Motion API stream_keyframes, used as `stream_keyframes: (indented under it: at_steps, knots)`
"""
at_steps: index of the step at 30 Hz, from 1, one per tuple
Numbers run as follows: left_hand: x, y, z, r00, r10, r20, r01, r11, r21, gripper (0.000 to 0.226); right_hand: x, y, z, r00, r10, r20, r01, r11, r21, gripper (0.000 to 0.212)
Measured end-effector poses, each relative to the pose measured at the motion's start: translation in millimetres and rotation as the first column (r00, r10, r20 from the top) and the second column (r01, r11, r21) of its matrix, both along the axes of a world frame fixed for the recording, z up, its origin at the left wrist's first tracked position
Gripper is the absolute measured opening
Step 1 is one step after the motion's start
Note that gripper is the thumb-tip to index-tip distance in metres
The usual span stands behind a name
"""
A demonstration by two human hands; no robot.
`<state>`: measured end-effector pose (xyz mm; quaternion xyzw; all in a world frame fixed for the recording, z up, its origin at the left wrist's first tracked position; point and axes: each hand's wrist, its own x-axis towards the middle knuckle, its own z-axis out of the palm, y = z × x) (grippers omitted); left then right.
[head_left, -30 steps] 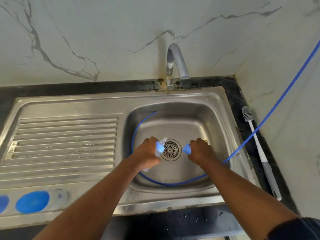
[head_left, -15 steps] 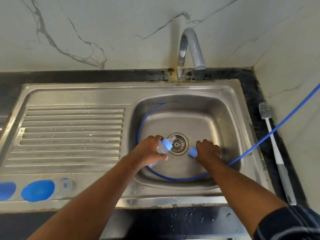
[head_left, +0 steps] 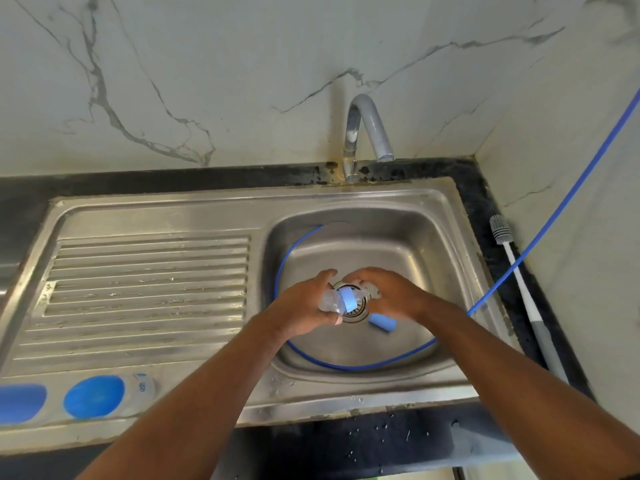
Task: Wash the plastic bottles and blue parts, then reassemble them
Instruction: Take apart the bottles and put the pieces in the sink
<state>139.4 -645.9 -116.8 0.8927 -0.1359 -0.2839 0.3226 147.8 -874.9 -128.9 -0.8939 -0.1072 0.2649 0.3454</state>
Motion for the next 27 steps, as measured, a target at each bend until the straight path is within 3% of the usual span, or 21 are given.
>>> stream_keyframes:
  at_steps: [4, 9, 13, 15, 18, 21, 23, 26, 27]
  knots:
    - [-5.5, 3.7, 8.6, 0.992, -0.125, -0.02, 0.125, 0.992, -0.012, 0.099, -7.1, 15.8, 27.7, 0.978, 0.158, -0.135, -0.177, 0.974, -0.141, 0.064]
    - [-17.4, -5.6, 20.7, 0.972, -0.217, 0.09, 0.219, 0.976, -0.012, 0.097, -17.4, 26.7, 40.9, 0.964, 0.239, -0.113, -0.263, 0.906, -0.332, 0.036]
    - [-25.5, -13.6, 18.8, 0.903, -0.333, 0.272, 0.235, 0.912, 0.335, 0.106, -29.3, 31.7, 44.5, 0.99, 0.098, -0.097, -0.124, 0.941, -0.314, 0.023]
    - [-31.7, -16.1, 15.1, 0.858, -0.317, 0.404, 0.157, 0.911, 0.382, 0.083, -32.5, 30.4, 48.1, 0.987, 0.015, -0.161, -0.06, 0.96, -0.274, 0.016]
    - [-33.7, -19.2, 14.2, 0.79, -0.342, 0.51, 0.15, 0.913, 0.379, 0.044, -37.3, 28.0, 50.1, 0.983, -0.008, -0.183, -0.046, 0.956, -0.289, 0.027]
    - [-26.1, -23.0, 17.6, 0.818, -0.448, 0.361, 0.282, 0.859, 0.428, 0.046, -44.1, 27.0, 46.3, 0.983, 0.022, -0.18, -0.081, 0.941, -0.328, 0.025]
    - [-18.1, -23.7, 24.4, 0.859, -0.478, 0.182, 0.368, 0.825, 0.429, 0.047, -49.3, 27.3, 45.6, 0.994, 0.057, -0.098, -0.092, 0.91, -0.405, 0.028]
    - [-5.9, -18.3, 26.6, 0.925, -0.318, -0.207, 0.356, 0.916, 0.183, 0.038, -51.8, 30.1, 44.3, 0.963, 0.207, 0.172, -0.076, 0.822, -0.565, 0.033]
    - [-2.6, -15.1, 24.4, 0.925, -0.273, -0.266, 0.305, 0.948, 0.089, 0.043, -51.1, 31.0, 43.6, 0.948, 0.219, 0.229, -0.054, 0.823, -0.566, 0.035]
